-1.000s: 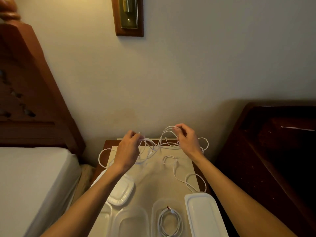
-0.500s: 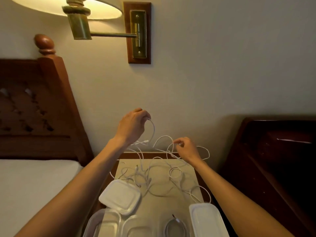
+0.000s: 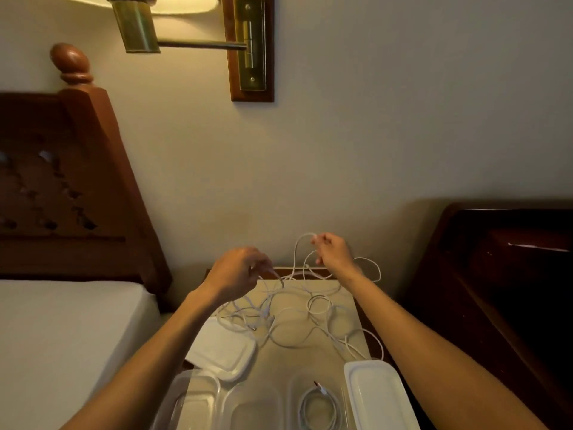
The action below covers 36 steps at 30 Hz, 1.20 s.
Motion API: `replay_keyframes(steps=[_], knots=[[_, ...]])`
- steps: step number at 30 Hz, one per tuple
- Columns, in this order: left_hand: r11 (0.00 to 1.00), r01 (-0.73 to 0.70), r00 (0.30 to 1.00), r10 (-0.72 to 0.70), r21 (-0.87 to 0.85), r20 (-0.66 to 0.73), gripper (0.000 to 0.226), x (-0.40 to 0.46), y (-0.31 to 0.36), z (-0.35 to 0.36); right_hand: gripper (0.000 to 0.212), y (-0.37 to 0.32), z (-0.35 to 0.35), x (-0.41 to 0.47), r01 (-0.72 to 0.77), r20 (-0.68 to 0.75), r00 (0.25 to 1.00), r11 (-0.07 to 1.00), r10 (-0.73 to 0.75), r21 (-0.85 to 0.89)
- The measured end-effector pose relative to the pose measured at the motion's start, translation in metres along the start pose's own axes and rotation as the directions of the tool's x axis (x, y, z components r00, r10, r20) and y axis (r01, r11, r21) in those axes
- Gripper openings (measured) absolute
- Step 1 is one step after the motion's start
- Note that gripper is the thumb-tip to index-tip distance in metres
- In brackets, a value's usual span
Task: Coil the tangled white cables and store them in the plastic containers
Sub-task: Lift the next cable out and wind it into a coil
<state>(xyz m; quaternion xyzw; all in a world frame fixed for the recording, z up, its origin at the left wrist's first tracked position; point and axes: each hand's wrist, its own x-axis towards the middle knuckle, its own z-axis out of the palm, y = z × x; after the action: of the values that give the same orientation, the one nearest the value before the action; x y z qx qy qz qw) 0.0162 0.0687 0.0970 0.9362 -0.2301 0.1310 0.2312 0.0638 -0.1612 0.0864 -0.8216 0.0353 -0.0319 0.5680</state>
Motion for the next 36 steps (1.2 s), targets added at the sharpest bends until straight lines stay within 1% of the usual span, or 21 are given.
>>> replay_keyframes(steps=[3,4,5,7,9,10,12,13,15,16,18,20,21,22,23,25,26,28,31,33,36], knots=[[1.000,0.011,0.945,-0.016,0.017,0.328,0.016,-0.004,-0.003,-0.002,0.026,-0.055,-0.022,0.009,0.094,0.021,0.995,0.986,-0.098,0.136],[0.999,0.028,0.938,-0.038,0.034,0.345,0.014,-0.003,-0.002,-0.004,0.026,-0.078,-0.031,0.010,0.159,0.022,0.986,0.979,-0.163,0.129],[0.998,0.064,0.954,-0.070,0.030,0.290,0.013,-0.003,0.002,-0.003,0.026,-0.093,-0.035,0.009,0.223,0.021,0.974,0.970,-0.225,0.096],[0.984,0.164,0.982,-0.170,-0.074,-0.077,0.016,0.006,0.014,-0.012,0.026,-0.126,-0.045,0.006,0.351,0.038,0.936,0.936,-0.351,0.015],[0.939,0.168,0.881,-0.280,-0.301,-0.382,0.020,0.021,0.034,-0.034,0.025,-0.152,-0.051,-0.002,0.464,0.099,0.884,0.883,-0.457,-0.070],[0.887,0.137,0.864,-0.325,-0.442,-0.385,0.028,0.032,0.046,-0.049,0.024,-0.163,-0.053,-0.007,0.513,0.127,0.857,0.852,-0.500,-0.108],[0.712,0.062,0.925,-0.304,-0.699,-0.227,0.041,0.053,0.070,-0.078,0.023,-0.182,-0.057,-0.014,0.579,0.171,0.813,0.805,-0.557,-0.133],[0.630,0.048,0.956,-0.255,-0.775,-0.148,0.040,0.063,0.080,-0.090,0.022,-0.189,-0.059,-0.018,0.600,0.185,0.797,0.789,-0.575,-0.131],[0.570,0.033,0.977,-0.193,-0.821,-0.095,0.021,0.081,0.098,-0.112,0.017,-0.198,-0.064,-0.021,0.662,0.170,0.750,0.728,-0.640,-0.178],[0.573,0.026,0.972,-0.206,-0.819,-0.113,0.017,0.087,0.106,-0.122,0.014,-0.199,-0.067,-0.022,0.696,0.116,0.709,0.663,-0.696,-0.276],[0.613,0.010,0.945,-0.265,-0.790,-0.194,0.019,0.099,0.116,-0.140,0.031,-0.192,-0.070,-0.026,0.631,-0.105,0.571,0.517,-0.814,-0.579],[0.675,-0.024,0.919,-0.275,-0.737,-0.282,0.019,0.106,0.124,-0.156,0.049,-0.175,-0.065,-0.045,0.520,-0.405,0.419,0.581,-0.813,-0.626],[0.699,-0.049,0.907,-0.269,-0.714,-0.325,0.020,0.108,0.128,-0.164,0.053,-0.164,-0.057,-0.058,0.521,-0.525,0.407,0.662,-0.747,-0.539],[0.719,-0.072,0.893,-0.261,-0.691,-0.365,0.020,0.110,0.132,-0.170,0.056,-0.152,-0.048,-0.070,0.525,-0.590,0.475,0.748,-0.653,-0.407],[0.735,-0.091,0.882,-0.254,-0.672,-0.397,0.021,0.111,0.136,-0.177,0.061,-0.138,-0.037,-0.079,0.487,-0.574,0.619,0.835,-0.536,-0.256],[0.743,-0.122,0.868,-0.242,-0.658,-0.434,0.021,0.113,0.145,-0.187,0.077,-0.112,-0.016,-0.088,0.265,-0.275,0.917,0.956,-0.290,-0.124],[0.745,-0.137,0.865,-0.231,-0.653,-0.445,0.021,0.112,0.149,-0.191,0.087,-0.099,-0.006,-0.090,0.167,-0.082,0.980,0.971,-0.183,-0.173],[0.766,-0.167,0.859,-0.196,-0.621,-0.473,0.022,0.110,0.155,-0.197,0.086,-0.078,0.010,-0.086,0.116,0.138,0.987,0.960,-0.082,-0.255],[0.797,-0.204,0.847,-0.148,-0.569,-0.510,0.023,0.102,0.157,-0.205,0.043,-0.073,0.012,-0.070,0.180,0.059,0.984,0.960,-0.171,-0.213],[0.851,-0.203,0.819,-0.124,-0.484,-0.561,0.023,0.096,0.148,-0.211,0.029,-0.079,-0.001,-0.058,0.192,0.018,0.981,0.964,-0.192,-0.185],[0.940,-0.035,0.786,-0.184,-0.339,-0.590,0.020,0.088,0.117,-0.216,0.016,-0.094,-0.032,-0.050,0.282,-0.020,0.956,0.937,-0.292,-0.206]])
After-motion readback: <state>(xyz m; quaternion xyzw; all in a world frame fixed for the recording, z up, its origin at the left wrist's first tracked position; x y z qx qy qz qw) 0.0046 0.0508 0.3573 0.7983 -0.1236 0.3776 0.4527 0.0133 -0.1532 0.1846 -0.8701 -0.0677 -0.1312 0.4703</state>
